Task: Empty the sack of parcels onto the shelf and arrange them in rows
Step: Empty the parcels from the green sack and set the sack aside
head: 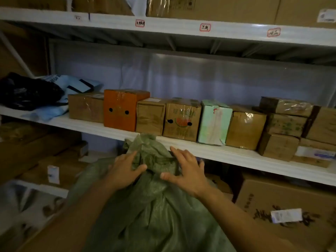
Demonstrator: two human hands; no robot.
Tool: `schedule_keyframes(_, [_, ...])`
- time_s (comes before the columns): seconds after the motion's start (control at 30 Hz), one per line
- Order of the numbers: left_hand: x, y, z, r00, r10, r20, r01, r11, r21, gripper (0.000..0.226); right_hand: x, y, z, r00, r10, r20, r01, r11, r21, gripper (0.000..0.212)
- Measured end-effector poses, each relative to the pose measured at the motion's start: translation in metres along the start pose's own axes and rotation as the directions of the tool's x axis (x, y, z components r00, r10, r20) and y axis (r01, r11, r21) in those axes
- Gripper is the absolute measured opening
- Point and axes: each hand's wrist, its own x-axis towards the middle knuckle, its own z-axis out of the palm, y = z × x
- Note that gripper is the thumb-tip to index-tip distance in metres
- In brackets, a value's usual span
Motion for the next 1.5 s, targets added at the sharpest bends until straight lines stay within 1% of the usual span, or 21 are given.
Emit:
schedule_keyframes(0.07, [-0.004,-0.009,0.007,0.997,-0.082,-0.005,0.082,0.997,0.002,0.093,-0.001,-0.004,0.016,0.998,0.045,0.048,-0.047,0.998,0.050,0.115])
schedule_keyframes(0.13, [-0.007,-0.018,0.016,0.986,-0.168,-0.004,0.167,0.985,-0.047,0.104,-0.003,-0.002,0.038,0.993,0.096,0.062,-0.102,0.988,0.115,0.119])
schedule_keyframes(0.27, [0.011,-0.022,0.019,0.960,-0.281,-0.002,0.274,0.935,-0.227,0.121,0.009,-0.003,0.060,0.980,0.185,0.079,-0.197,0.958,0.207,0.114])
schedule_keyframes(0.33, [0.022,-0.021,0.020,0.960,-0.280,0.027,0.276,0.919,-0.283,0.126,0.014,-0.003,0.067,0.973,0.206,0.107,-0.225,0.952,0.209,0.109])
schedule_keyframes(0.47, [0.043,-0.022,0.023,0.959,-0.261,0.113,0.284,0.890,-0.356,0.142,0.023,-0.003,0.077,0.960,0.240,0.146,-0.268,0.937,0.224,0.112])
schedule_keyframes(0.57, [0.053,-0.028,0.032,0.950,-0.255,0.181,0.307,0.874,-0.376,0.153,0.025,-0.002,0.082,0.954,0.256,0.154,-0.283,0.940,0.190,0.110])
schedule_keyframes(0.67, [0.065,-0.043,0.048,0.943,-0.186,0.278,0.298,0.845,-0.445,0.173,0.027,0.000,0.085,0.952,0.265,0.149,-0.289,0.941,0.173,0.115])
schedule_keyframes(0.7, [0.068,-0.047,0.054,0.931,-0.160,0.327,0.304,0.837,-0.456,0.175,0.028,0.001,0.086,0.953,0.263,0.149,-0.286,0.944,0.163,0.118])
schedule_keyframes(0.73, [0.067,-0.047,0.055,0.915,-0.123,0.383,0.301,0.841,-0.449,0.165,0.028,0.002,0.087,0.954,0.263,0.147,-0.283,0.949,0.141,0.122])
schedule_keyframes(0.77, [0.062,-0.043,0.050,0.897,-0.095,0.432,0.300,0.849,-0.435,0.134,0.028,0.003,0.088,0.955,0.262,0.137,-0.278,0.955,0.108,0.125])
schedule_keyframes(0.83, [0.051,-0.035,0.043,0.895,-0.075,0.440,0.289,0.849,-0.443,0.044,0.028,0.004,0.090,0.960,0.262,0.099,-0.265,0.964,0.021,0.131])
schedule_keyframes(0.87, [0.048,-0.033,0.040,0.900,-0.060,0.433,0.274,0.849,-0.451,0.019,0.029,0.005,0.090,0.961,0.266,0.073,-0.265,0.964,-0.023,0.134])
schedule_keyframes(0.97, [0.043,-0.025,0.030,0.913,-0.015,0.407,0.225,0.852,-0.474,0.013,0.033,0.005,0.087,0.968,0.249,0.013,-0.246,0.963,-0.113,0.140])
schedule_keyframes(1.07, [0.033,-0.014,0.015,0.923,0.066,0.378,0.135,0.867,-0.480,0.016,0.040,0.001,0.083,0.983,0.180,0.041,-0.173,0.975,-0.143,0.142])
schedule_keyframes(1.17, [0.018,0.001,0.003,0.930,0.159,0.331,0.021,0.877,-0.480,0.015,0.045,-0.005,0.084,0.991,0.102,0.084,-0.099,0.994,-0.038,0.130])
schedule_keyframes(1.23, [0.007,0.010,-0.002,0.935,0.217,0.279,-0.044,0.854,-0.518,0.016,0.043,-0.012,0.087,0.994,0.049,0.096,-0.054,0.997,0.051,0.120])
schedule_keyframes(1.3, [-0.001,0.013,-0.002,0.942,0.252,0.220,-0.105,0.847,-0.521,0.016,0.039,-0.016,0.093,0.992,0.062,0.106,-0.065,0.998,0.025,0.111])
schedule_keyframes(1.33, [-0.004,0.013,-0.002,0.948,0.261,0.184,-0.132,0.845,-0.519,0.018,0.037,-0.018,0.096,0.994,0.077,0.075,-0.078,0.997,-0.001,0.103])
schedule_keyframes(1.37, [-0.007,0.012,-0.002,0.954,0.261,0.145,-0.149,0.837,-0.526,0.020,0.036,-0.018,0.100,0.996,0.088,0.031,-0.088,0.996,0.002,0.090])
schedule_keyframes(1.43, [-0.014,0.011,-0.003,0.964,0.250,0.087,-0.159,0.809,-0.566,0.025,0.033,-0.013,0.105,0.992,0.113,-0.051,-0.107,0.989,0.102,0.059])
schedule_keyframes(1.5, [-0.020,0.007,-0.007,0.975,0.214,0.061,-0.124,0.750,-0.650,0.043,0.033,-0.006,0.105,0.978,0.180,-0.108,-0.153,0.963,0.223,0.034])
